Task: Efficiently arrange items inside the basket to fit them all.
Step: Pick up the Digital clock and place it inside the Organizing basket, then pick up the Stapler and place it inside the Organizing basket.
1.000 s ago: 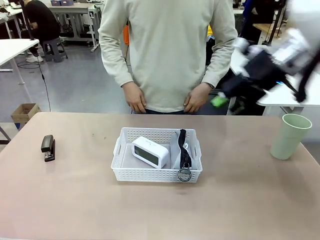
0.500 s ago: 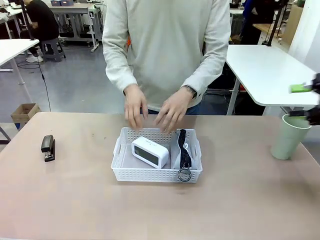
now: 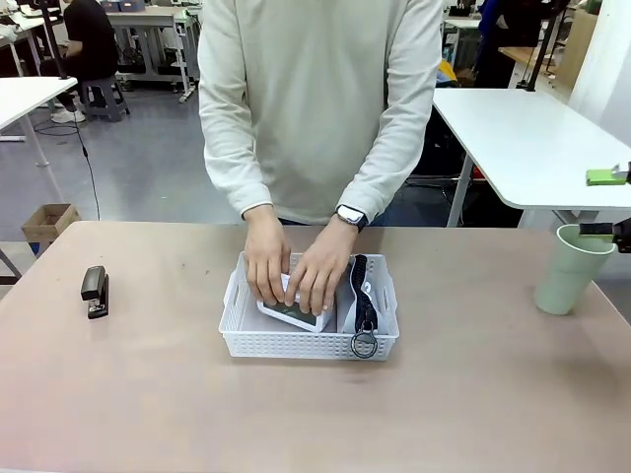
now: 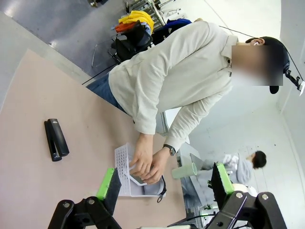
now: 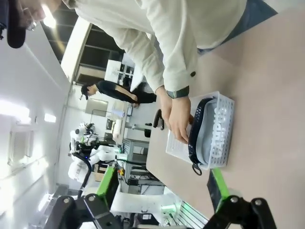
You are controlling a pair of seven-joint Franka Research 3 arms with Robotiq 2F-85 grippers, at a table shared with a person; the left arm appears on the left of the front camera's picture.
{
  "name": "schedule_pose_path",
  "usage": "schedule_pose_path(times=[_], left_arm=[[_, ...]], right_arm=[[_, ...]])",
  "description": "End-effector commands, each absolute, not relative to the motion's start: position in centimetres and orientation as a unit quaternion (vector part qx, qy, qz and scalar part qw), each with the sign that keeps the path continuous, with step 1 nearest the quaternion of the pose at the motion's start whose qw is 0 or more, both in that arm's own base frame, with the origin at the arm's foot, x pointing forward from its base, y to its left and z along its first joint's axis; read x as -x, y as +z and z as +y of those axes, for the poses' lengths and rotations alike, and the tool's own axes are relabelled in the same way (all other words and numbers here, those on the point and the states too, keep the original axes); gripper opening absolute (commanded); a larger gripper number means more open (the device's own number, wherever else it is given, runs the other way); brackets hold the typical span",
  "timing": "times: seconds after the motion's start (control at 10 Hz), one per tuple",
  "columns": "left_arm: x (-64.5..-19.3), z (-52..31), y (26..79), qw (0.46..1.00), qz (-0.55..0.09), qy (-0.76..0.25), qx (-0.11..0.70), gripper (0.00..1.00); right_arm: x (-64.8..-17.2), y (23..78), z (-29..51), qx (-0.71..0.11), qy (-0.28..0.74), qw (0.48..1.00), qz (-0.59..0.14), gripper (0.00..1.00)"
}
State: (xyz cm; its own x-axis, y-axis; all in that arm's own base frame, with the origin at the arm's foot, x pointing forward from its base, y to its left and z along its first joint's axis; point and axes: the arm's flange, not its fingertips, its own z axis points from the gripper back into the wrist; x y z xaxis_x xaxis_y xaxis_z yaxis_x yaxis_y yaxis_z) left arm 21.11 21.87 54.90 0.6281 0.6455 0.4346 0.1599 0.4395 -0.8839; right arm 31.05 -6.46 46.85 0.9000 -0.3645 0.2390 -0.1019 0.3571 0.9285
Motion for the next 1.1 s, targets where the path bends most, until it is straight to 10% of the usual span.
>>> schedule_pose_path(times=[0.0,1.0], left_arm=[[-21.18,21.81,54.84,0.743,-0.408,0.154,0.507,1.0],[-21.11,21.87,54.91,0.748,-0.4,0.162,0.504,1.0]], right_arm=[[-31.02,47.52,-6.72,-0.567,-0.081,0.79,-0.219,1.0],[-31.02,47.52,-6.72,-0.567,-0.081,0.79,-0.219,1.0]])
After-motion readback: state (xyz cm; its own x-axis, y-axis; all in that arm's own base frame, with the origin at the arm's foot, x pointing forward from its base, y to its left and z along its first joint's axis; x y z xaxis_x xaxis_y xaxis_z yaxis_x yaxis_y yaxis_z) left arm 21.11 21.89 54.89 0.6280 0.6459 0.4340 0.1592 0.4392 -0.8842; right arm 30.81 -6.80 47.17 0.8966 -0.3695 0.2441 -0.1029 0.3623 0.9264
